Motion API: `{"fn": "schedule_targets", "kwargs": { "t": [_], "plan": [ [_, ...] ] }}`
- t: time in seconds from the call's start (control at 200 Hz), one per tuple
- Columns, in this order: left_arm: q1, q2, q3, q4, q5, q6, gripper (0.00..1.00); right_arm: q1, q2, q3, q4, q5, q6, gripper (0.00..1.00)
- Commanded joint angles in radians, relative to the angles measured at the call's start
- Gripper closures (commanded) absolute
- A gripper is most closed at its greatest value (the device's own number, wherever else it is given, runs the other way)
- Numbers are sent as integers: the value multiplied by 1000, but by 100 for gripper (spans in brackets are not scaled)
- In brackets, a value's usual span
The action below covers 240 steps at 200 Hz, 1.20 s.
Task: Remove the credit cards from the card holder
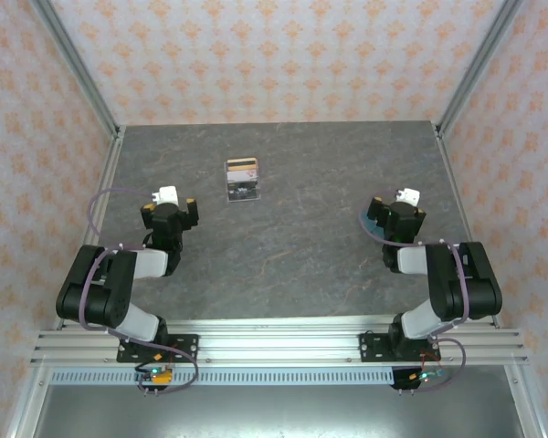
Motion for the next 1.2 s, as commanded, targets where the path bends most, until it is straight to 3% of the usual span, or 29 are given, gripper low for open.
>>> {"fn": "schedule_targets", "kwargs": {
  "t": [0.0,0.716,0.806,1.041,1.196],
  "plan": [
    [11,-1,24,-9,2,-11,0,-2,0,21,-4,-11,15,1],
    [11,-2,21,-4,1,-9,0,-2,-3,18,4,-11,17,1],
    [11,-18,26,-23,-42,-29,0,-3,-23,29,-31,26,34,1],
    [11,-172,149,-361,-73,-54,0,-3,-198,130,-328,52,41,1],
    [12,-231,287,-664,-62,-123,0,-3,-286,284,-686,114,139,1]
  ]
}}
